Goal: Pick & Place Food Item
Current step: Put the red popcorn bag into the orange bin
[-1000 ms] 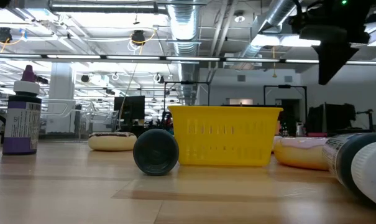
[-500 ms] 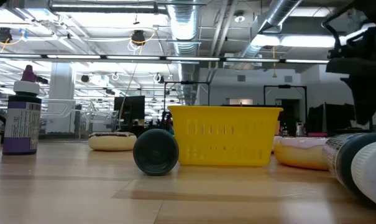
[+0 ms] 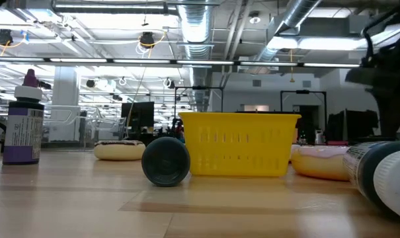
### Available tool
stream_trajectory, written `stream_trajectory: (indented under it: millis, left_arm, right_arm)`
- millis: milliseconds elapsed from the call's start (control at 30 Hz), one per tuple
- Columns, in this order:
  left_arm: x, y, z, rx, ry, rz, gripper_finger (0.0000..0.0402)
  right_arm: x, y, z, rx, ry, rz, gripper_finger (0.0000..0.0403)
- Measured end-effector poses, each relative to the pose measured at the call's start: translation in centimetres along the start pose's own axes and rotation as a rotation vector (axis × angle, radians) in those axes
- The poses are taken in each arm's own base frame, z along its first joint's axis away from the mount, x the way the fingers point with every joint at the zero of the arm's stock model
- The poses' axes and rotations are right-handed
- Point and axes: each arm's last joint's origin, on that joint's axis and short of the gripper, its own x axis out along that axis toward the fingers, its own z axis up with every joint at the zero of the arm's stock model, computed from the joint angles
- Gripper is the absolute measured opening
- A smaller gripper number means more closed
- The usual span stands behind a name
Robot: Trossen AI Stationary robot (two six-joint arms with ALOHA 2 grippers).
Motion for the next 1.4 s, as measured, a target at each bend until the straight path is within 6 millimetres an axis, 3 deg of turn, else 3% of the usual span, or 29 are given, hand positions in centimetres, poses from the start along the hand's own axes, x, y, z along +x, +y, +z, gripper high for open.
stream_trajectory:
  millis: [167,300,600,833,1100,1400]
  left_arm:
    - [0.2,-0.6,0.3,0.007,-0.020,-0.031,0.0171]
    - [0.2,-0.7,0.4,0.021,-0.029,-0.037,0.0171]
    - [0.2,-0.7,0.4,0.021,-0.031,-0.031,0.0171]
    - [0.2,-0.7,0.4,0.020,-0.029,-0.029,0.0171]
    - [0.2,-0.7,0.4,0.016,-0.029,-0.029,0.0171]
    - [0.2,-0.7,0.4,0.015,-0.029,-0.029,0.0171]
  right_arm:
    - [2.0,-0.6,-0.7,-0.019,0.001,-0.077,0.0201]
    - [2.5,-1.3,-1.1,-0.047,0.009,-0.108,0.0204]
    - [4.6,-2.8,-1.4,-0.056,-0.031,-0.024,0.0204]
    - [4.8,-2.9,-1.4,-0.065,-0.067,-0.004,0.0190]
    - [5.0,-2.9,-1.2,-0.069,-0.106,0.010,0.0145]
    - [5.0,-3.0,-1.3,-0.073,-0.129,0.031,0.0061]
